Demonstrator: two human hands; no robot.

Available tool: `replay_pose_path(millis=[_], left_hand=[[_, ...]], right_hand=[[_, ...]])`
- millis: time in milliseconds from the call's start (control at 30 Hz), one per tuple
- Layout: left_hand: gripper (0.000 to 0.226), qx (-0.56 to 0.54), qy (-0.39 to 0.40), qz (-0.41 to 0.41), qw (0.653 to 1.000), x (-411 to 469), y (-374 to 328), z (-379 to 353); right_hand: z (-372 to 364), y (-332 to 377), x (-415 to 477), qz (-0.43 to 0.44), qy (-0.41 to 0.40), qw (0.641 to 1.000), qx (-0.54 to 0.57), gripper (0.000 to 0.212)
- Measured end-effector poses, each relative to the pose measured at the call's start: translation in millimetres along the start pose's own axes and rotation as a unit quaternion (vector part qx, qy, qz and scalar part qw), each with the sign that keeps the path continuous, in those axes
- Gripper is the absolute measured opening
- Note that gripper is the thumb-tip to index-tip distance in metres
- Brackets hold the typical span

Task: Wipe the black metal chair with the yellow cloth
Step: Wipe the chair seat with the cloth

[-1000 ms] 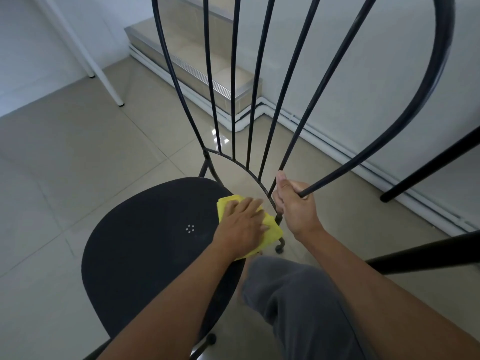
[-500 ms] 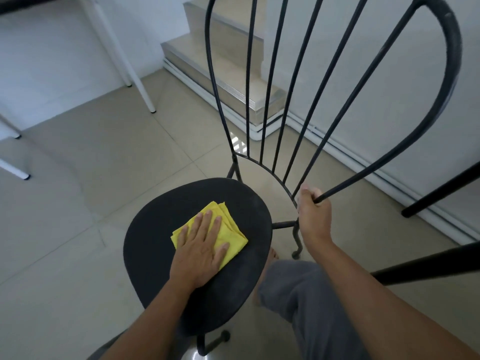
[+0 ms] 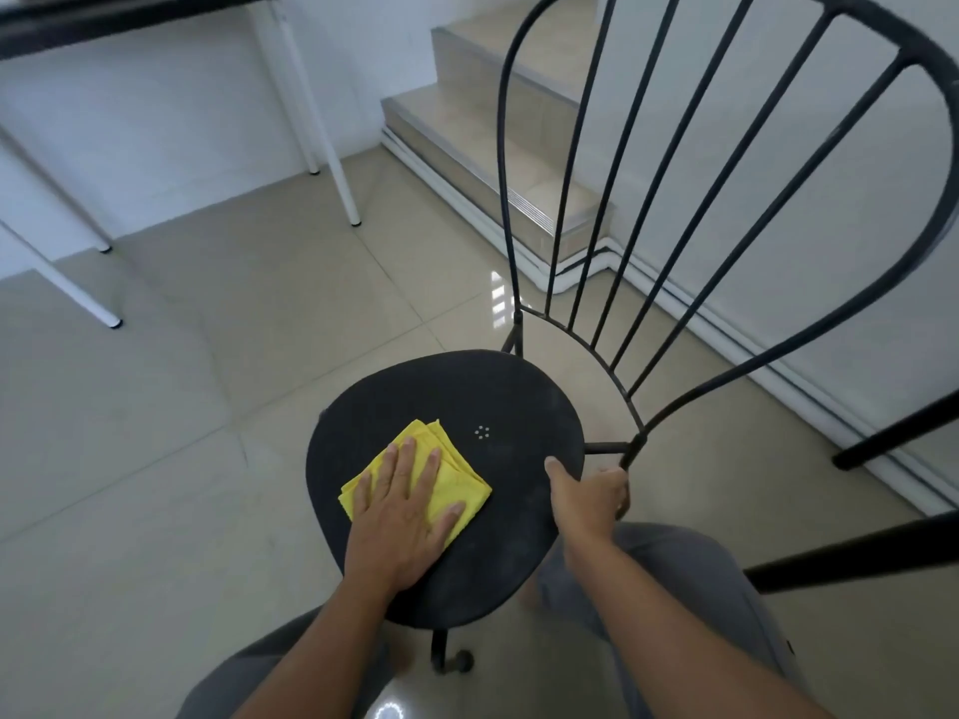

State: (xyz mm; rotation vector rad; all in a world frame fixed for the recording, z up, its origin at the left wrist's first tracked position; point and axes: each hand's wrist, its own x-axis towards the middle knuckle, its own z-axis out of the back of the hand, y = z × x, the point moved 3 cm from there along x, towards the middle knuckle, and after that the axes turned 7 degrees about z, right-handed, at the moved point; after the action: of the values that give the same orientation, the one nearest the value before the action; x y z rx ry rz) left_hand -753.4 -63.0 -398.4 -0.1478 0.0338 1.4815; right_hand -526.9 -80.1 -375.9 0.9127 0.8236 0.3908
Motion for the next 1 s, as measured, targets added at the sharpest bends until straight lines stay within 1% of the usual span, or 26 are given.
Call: replay_pose_path(millis=[133,200,433,500,600,733,800,867,1000], left_hand=[[0.076,-0.011,-0.005,0.022,1.0,-13,15,0],[0.076,-0.012,-0.011,0.035,0.999,-18,21,-1],[0.075,-0.018,-0.027,0.056,0.998,-22,26,-1],[0.075,-0.016,-0.028,0.054,0.998,-22,27,-2],[0.075,-0.015,-0.029,0.052,0.998,-21,29,-3],[0.074,-0.01,-0.025,0.047,0.999,-13,33,-4],[0.074,-0.005,-0.026,0.046,0.999,-7,38,-4],[0.074,0.002,-0.021,0.043,0.999,0,44,-5],[0.073,0.008,-0.008,0.034,0.999,17,58,0]], right_hand=[[-13,-8,-3,-0.061,0.054,0.995,0.048,0.066],[-17,-14,-5,-0.079,0.062,0.992,0.069,0.062],[-25,-30,-7,-0.085,0.06,0.985,0.141,0.03],[-27,-33,-6,-0.087,0.061,0.981,0.161,0.029],[-30,-35,-6,-0.091,0.047,0.976,0.191,0.034],[-34,-33,-7,-0.079,0.032,0.974,0.208,0.026],[-38,-32,-8,-0.08,0.028,0.974,0.212,0.026],[-44,-30,-9,-0.084,0.025,0.973,0.214,0.026],[-57,-24,-15,-0.109,0.021,0.966,0.235,0.017]])
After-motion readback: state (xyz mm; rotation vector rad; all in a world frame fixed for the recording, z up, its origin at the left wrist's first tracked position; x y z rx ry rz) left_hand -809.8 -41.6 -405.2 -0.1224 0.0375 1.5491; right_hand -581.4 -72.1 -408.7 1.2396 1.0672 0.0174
